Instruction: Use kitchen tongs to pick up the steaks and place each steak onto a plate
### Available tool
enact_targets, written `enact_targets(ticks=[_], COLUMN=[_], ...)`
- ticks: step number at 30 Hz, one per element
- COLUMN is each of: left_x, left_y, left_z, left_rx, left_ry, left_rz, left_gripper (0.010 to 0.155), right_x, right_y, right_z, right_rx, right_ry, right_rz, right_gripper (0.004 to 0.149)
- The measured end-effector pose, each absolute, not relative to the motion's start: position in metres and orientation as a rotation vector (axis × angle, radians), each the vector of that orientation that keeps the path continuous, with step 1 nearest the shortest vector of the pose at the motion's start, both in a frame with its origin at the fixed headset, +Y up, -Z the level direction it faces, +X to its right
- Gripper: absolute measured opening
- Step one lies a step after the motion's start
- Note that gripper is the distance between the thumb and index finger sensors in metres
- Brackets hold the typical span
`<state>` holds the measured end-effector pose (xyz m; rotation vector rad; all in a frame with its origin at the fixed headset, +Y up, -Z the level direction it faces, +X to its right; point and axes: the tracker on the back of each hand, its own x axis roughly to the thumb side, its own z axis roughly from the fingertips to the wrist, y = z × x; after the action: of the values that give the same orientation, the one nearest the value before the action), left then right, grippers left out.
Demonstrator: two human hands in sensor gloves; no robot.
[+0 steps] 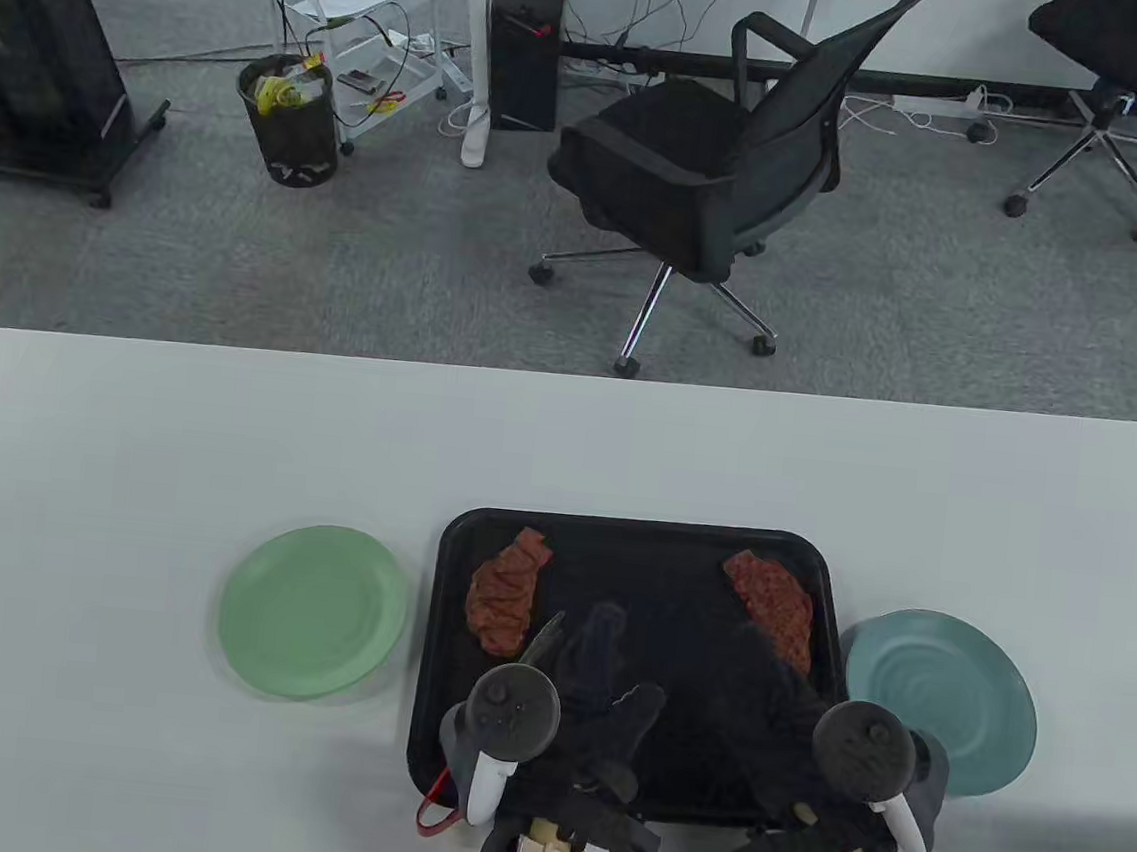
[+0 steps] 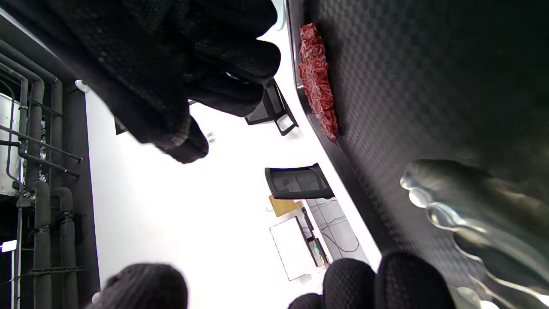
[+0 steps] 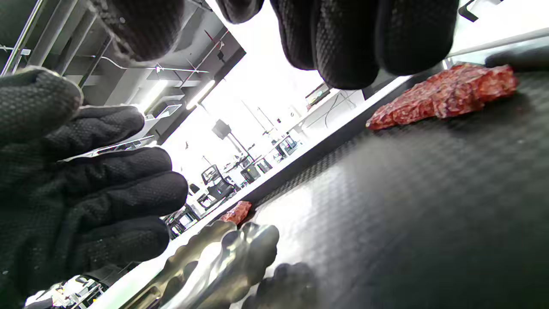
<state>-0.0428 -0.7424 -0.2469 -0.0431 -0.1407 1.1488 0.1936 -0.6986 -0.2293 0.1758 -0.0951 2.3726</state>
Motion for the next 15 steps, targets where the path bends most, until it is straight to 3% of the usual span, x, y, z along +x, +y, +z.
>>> enact_targets(ticks=[15], left_x=[-0.0421], left_y=[-0.7506], left_z=[-0.2510], left_rx=[-0.074], left_ry=[-0.122], left_rz=[1.137], left_gripper=[0.084], right_x=[0.2020], right_y=[-0.7098], right_z=[-0.2337], right_rx=[0.150], right_ry=[-0.086], right_rz=[2.348], right_gripper=[0.075])
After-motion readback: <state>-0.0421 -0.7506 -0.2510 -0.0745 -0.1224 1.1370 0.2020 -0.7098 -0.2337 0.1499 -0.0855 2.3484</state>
